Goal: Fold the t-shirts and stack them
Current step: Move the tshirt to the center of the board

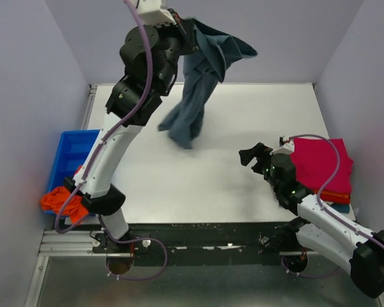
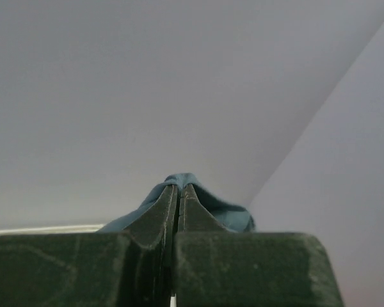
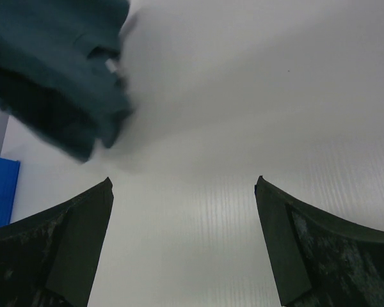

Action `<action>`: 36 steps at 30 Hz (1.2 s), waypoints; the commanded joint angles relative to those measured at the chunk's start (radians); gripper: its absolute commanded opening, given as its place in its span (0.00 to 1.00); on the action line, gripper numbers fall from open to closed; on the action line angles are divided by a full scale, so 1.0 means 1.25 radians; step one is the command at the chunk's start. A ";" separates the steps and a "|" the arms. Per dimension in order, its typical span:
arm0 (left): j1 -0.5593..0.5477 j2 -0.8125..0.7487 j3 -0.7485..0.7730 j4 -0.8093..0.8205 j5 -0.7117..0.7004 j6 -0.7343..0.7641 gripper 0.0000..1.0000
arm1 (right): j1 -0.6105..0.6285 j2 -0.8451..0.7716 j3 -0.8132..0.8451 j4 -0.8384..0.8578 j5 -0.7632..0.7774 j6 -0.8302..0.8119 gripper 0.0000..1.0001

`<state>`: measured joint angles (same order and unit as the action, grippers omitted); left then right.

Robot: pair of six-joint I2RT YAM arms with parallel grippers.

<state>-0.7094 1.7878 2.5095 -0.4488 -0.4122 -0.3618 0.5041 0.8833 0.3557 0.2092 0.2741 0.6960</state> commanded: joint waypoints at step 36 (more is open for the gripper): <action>0.025 -0.678 -1.478 0.191 -0.046 -0.156 0.71 | 0.048 0.544 0.426 -0.290 -0.246 -0.038 0.66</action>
<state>-0.6807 0.9173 0.6300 -0.1848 -0.5114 -0.6064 0.5518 1.4879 0.8455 -0.1108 0.0452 0.6434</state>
